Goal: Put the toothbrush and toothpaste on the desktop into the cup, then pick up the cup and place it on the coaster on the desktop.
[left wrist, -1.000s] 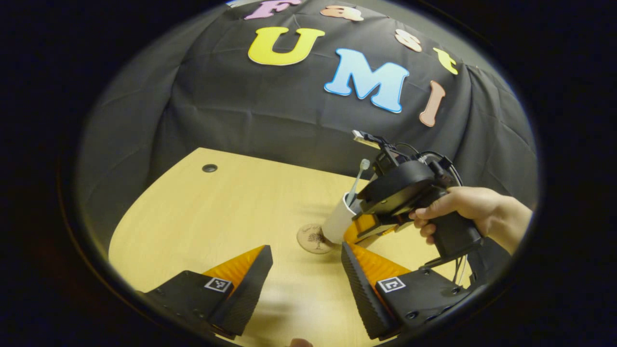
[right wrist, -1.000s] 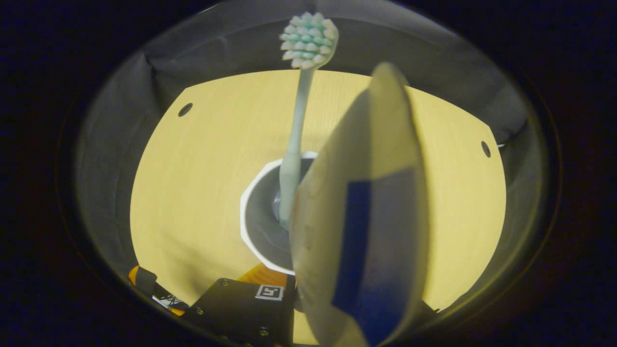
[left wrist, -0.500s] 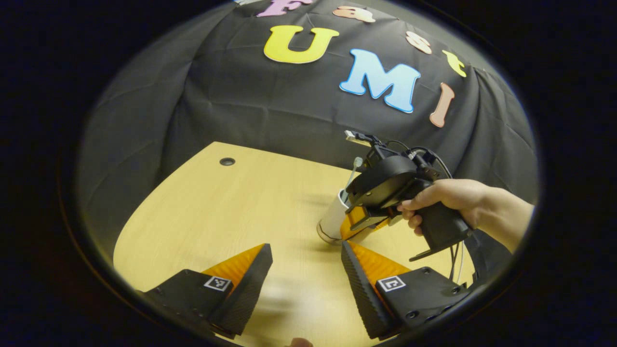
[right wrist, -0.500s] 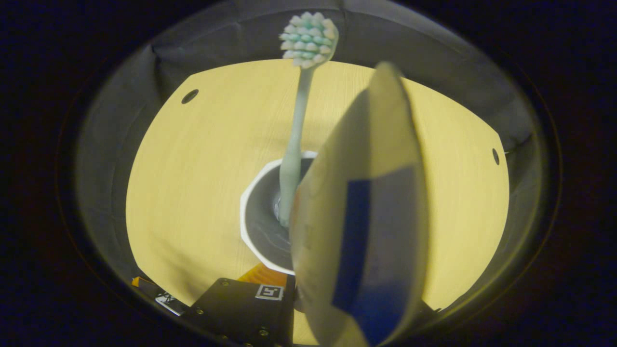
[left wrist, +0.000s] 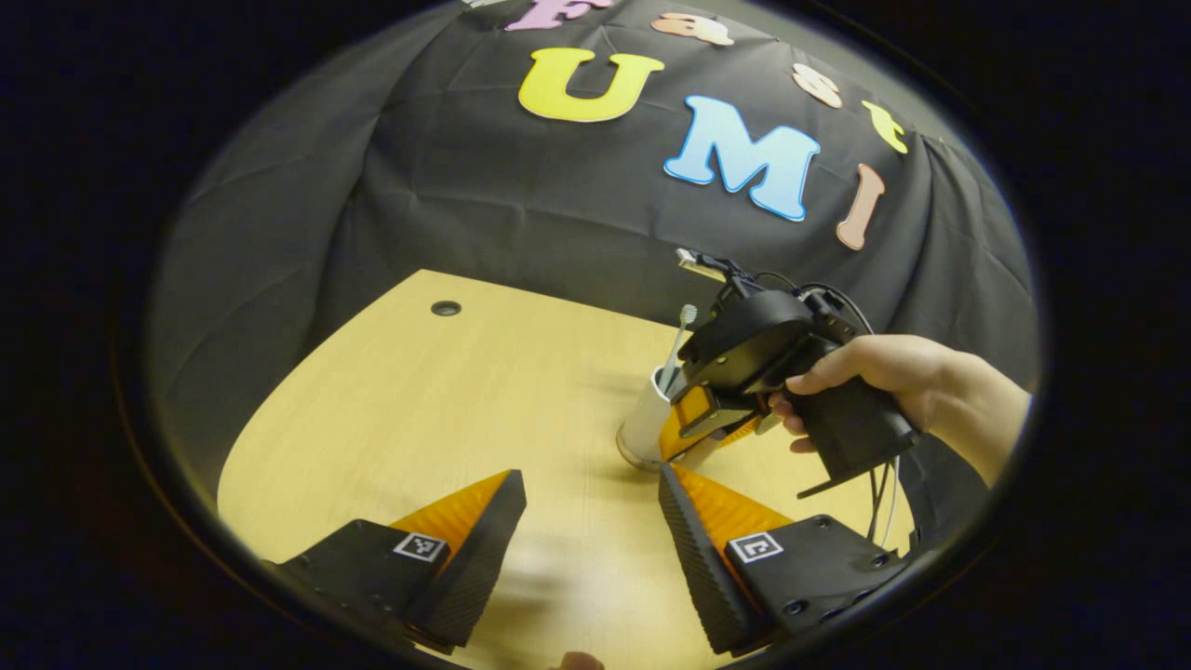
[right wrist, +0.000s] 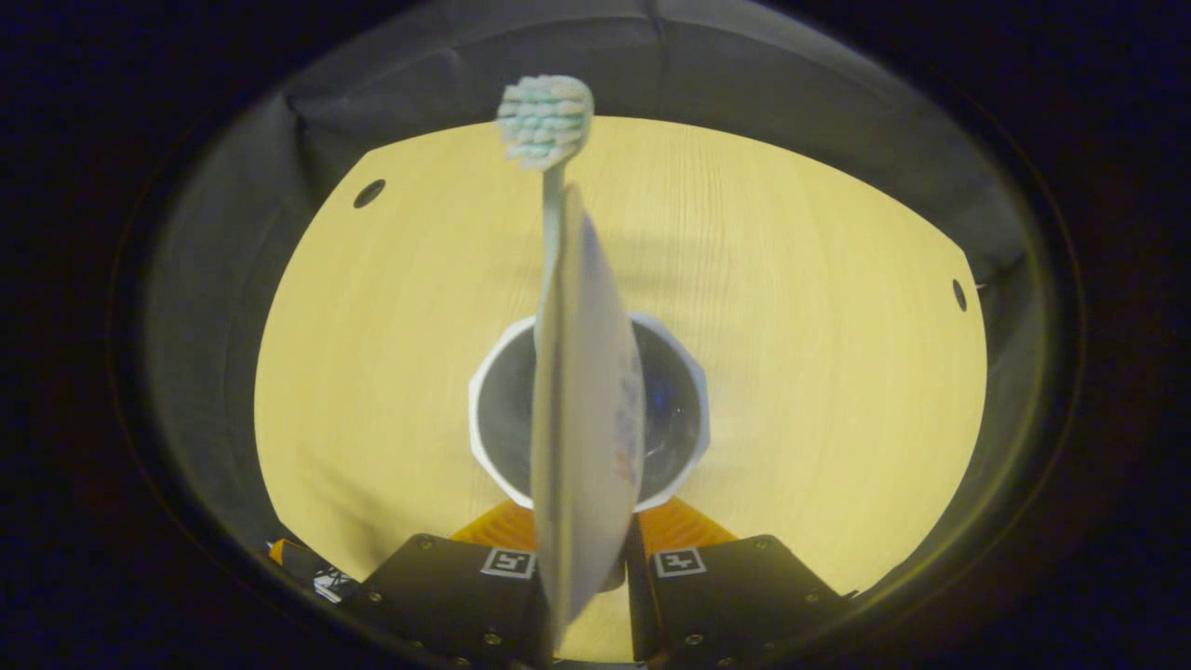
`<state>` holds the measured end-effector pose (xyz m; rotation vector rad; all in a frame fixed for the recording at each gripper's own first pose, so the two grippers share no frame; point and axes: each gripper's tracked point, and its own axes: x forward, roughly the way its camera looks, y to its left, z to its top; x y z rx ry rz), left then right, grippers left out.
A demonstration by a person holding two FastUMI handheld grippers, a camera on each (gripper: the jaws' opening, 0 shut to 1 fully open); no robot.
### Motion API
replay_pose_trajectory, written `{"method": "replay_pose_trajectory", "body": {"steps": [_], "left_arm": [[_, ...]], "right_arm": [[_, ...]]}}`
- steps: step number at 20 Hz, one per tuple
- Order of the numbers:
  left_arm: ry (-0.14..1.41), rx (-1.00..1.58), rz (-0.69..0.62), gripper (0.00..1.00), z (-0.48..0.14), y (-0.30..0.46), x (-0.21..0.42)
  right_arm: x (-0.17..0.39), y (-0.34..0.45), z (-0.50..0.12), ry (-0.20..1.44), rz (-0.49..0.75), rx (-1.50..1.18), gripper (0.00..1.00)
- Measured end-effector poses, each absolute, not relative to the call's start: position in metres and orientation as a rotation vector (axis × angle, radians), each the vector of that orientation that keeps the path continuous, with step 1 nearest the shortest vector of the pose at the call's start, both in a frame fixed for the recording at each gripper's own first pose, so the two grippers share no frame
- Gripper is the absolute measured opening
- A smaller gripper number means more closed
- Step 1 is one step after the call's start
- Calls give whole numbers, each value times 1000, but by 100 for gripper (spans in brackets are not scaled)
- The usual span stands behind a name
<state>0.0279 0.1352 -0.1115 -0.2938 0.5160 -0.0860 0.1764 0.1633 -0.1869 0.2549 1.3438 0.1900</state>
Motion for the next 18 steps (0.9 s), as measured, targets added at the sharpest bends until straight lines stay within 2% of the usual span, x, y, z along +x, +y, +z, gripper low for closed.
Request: {"method": "replay_pose_trajectory", "body": {"steps": [1, 2, 3, 4, 6, 7, 12, 18], "left_arm": [[515, -291, -86, 94, -111, 133, 28], [513, -287, -87, 94, -110, 131, 30], [510, -283, -87, 100, -109, 127, 32], [506, -279, -89, 94, -107, 124, 34], [495, -265, -94, 94, -102, 115, 41], [487, -256, -99, 94, -99, 110, 45], [437, -219, -128, 94, -79, 79, 58], [386, -199, -138, 94, -57, 45, 64]], "right_arm": [[175, 160, -179, 1328, 194, 255, 40], [175, 158, -173, 1309, 201, 262, 42], [172, 155, -164, 1290, 211, 268, 46], [170, 150, -155, 1269, 214, 269, 52], [167, 142, -139, 1219, 222, 277, 53], [164, 137, -129, 1189, 224, 285, 60], [141, 109, -95, 1052, 197, 370, 59], [114, 51, -75, 902, 98, 322, 62]]}}
